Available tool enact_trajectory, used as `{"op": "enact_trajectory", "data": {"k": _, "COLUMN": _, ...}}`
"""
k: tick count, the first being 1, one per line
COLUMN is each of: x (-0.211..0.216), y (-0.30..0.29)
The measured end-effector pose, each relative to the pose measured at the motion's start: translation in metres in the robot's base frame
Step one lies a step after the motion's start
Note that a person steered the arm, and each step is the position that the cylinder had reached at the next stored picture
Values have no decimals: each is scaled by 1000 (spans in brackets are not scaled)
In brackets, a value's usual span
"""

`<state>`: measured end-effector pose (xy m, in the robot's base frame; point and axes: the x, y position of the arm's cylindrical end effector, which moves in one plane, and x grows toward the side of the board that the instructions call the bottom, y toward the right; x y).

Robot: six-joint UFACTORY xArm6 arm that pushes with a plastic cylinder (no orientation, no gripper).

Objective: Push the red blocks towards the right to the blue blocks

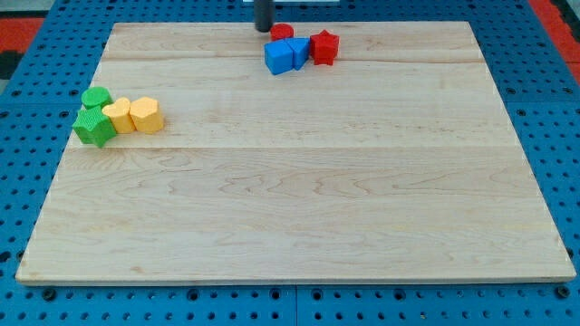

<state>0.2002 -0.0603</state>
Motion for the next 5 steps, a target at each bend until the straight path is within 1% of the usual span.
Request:
{"op": "enact_trajectory", "data": {"k": 1, "x": 15, "y": 23}}
{"op": "enact_trajectory", "data": {"k": 2, "x": 15, "y": 83}}
{"op": "enact_trajectory", "data": {"k": 3, "x": 33, "y": 90}}
{"op": "enact_trajectory", "data": {"k": 4, "x": 73, "y": 89}}
{"op": "enact_trajectory", "data": {"k": 5, "x": 80, "y": 63}}
